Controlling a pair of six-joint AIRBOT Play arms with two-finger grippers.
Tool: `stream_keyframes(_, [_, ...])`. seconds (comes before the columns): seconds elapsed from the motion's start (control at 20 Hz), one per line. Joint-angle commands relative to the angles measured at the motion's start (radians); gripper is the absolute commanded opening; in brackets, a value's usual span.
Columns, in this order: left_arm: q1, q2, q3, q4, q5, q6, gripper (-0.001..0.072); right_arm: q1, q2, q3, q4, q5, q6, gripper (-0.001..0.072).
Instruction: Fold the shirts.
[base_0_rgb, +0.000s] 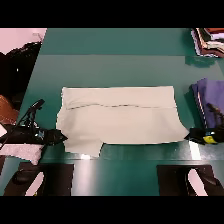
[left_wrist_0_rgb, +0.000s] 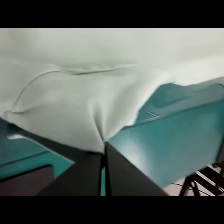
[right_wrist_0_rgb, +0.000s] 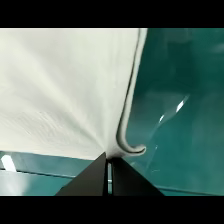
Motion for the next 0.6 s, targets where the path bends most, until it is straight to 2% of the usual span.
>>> stream_keyframes(0.0, [0.000,0.021,0.071,-0.025,0.030,-0.018,0.0027,0.002,0.042,0.134,-0.031,0.066,0.038,0.0016])
stream_keyframes(0.15, [0.000,-0.106,0.178,0.098,0.176,0.029,0.0027,0.042,-0.114,0.247,-0.031,0.013,0.038,0.0017])
stream_keyframes(0.35, [0.000,-0.395,0.286,0.098,0.335,0.108,0.0027,0.180,-0.391,0.409,-0.031,-0.121,0.047,0.0017])
stream_keyframes(0.55, [0.003,-0.679,0.432,0.097,0.436,0.113,0.0028,0.256,-0.664,0.608,-0.031,-0.177,0.095,0.0017])
